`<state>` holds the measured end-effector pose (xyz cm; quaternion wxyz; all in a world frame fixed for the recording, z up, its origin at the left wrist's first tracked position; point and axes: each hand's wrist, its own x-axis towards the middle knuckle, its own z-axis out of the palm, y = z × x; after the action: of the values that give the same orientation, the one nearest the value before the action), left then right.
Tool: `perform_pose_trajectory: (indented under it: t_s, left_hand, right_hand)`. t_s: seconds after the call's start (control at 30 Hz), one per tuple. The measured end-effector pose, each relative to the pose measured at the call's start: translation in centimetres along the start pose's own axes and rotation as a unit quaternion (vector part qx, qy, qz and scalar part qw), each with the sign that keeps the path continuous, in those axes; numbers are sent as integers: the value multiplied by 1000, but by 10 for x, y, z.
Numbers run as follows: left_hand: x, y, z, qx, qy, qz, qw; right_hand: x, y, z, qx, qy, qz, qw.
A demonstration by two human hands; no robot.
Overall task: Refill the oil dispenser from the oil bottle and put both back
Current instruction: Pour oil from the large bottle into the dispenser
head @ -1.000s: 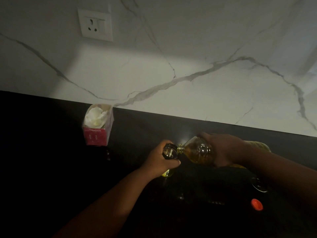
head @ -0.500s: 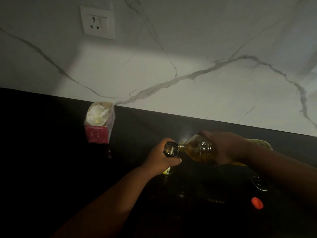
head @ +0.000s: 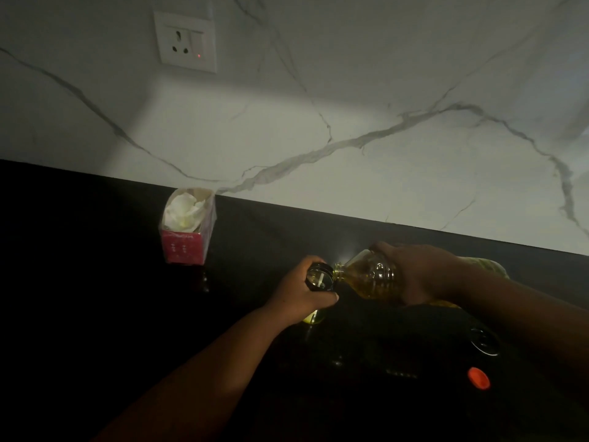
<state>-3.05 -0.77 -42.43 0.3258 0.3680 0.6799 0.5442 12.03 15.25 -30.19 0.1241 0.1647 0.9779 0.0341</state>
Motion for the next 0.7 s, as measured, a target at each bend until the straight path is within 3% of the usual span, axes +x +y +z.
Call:
perform_pose_trajectory:
  t_s: [0.7]
  left_hand:
    - [1,-1,0,-4,-12,1,1000]
  right_hand:
    - [2,3,2,3,2,-1,1000]
